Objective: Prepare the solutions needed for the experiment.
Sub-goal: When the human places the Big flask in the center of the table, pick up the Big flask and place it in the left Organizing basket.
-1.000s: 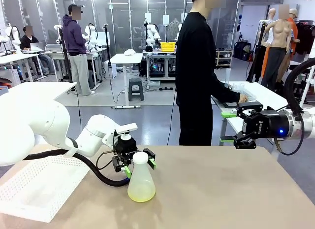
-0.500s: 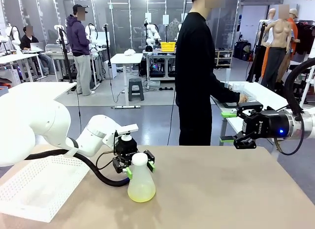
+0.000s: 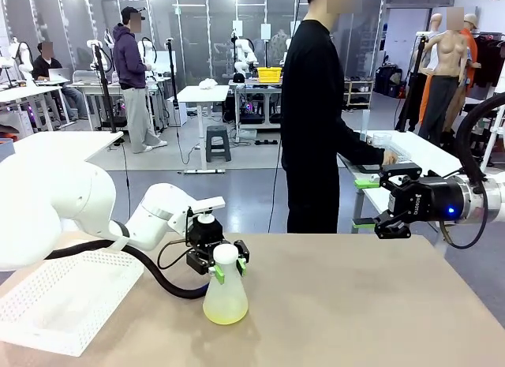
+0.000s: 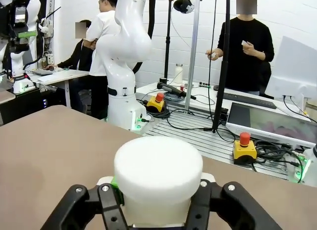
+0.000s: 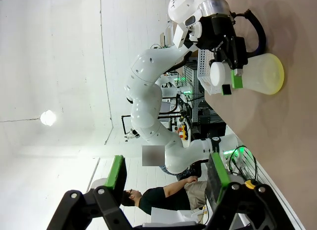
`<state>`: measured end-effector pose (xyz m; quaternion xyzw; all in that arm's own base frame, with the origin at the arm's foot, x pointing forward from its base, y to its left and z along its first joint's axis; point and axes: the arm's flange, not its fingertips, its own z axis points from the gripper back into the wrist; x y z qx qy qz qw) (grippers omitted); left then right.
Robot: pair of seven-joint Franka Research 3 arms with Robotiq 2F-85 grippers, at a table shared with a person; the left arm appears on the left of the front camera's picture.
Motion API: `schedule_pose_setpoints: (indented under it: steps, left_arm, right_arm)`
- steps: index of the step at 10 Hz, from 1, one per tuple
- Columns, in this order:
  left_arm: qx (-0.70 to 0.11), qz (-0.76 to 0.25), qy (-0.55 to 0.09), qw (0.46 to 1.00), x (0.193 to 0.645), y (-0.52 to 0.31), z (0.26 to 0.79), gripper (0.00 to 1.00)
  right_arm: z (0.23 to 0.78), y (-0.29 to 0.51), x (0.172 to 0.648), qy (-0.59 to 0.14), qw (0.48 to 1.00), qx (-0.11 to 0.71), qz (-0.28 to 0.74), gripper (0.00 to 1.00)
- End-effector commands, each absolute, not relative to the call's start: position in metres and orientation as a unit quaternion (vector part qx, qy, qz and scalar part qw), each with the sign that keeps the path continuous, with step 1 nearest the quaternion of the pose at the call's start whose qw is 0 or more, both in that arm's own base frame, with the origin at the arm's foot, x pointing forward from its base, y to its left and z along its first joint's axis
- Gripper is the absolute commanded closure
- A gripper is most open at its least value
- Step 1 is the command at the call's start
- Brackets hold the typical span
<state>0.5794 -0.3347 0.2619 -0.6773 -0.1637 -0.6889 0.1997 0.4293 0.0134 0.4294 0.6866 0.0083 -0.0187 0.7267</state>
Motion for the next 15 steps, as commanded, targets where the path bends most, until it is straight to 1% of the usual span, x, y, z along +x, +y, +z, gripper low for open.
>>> schedule_pose_setpoints:
  steps: [1,2,3,4,6,7,9,13,15]
  left_arm:
    - [-0.704,-0.660,-0.168,0.200,0.589,-0.340,0.254,0.65]
    - [-0.704,-0.660,-0.168,0.202,0.590,-0.340,0.255,0.91]
    - [-0.705,-0.658,-0.170,0.205,0.590,-0.340,0.255,0.84]
    - [-0.705,-0.656,-0.173,0.206,0.589,-0.339,0.256,1.00]
    - [-0.699,-0.660,-0.178,0.208,0.588,-0.339,0.258,1.00]
    - [-0.699,-0.660,-0.181,0.208,0.588,-0.338,0.259,0.96]
    - [-0.689,-0.663,-0.197,0.216,0.590,-0.336,0.268,1.00]
    - [-0.667,-0.688,-0.207,0.198,0.591,-0.332,0.315,1.00]
    - [-0.680,-0.677,-0.207,0.189,0.593,-0.325,0.344,1.00]
  right_arm:
    - [0.430,0.013,0.428,0.009,0.727,0.687,-0.017,0.17]
    - [0.430,0.013,0.428,0.009,0.727,0.687,-0.017,0.17]
    - [0.430,0.013,0.428,0.009,0.727,0.687,-0.017,0.17]
    - [0.430,0.013,0.428,0.009,0.727,0.687,-0.017,0.17]
    - [0.430,0.013,0.428,0.009,0.727,0.687,-0.017,0.17]
    - [0.430,0.013,0.428,0.009,0.727,0.687,-0.017,0.17]
    - [0.430,0.013,0.428,0.009,0.727,0.687,-0.017,0.17]
    - [0.430,0.013,0.428,0.009,0.727,0.687,-0.017,0.17]
    - [0.430,0.013,0.428,0.009,0.727,0.687,-0.017,0.17]
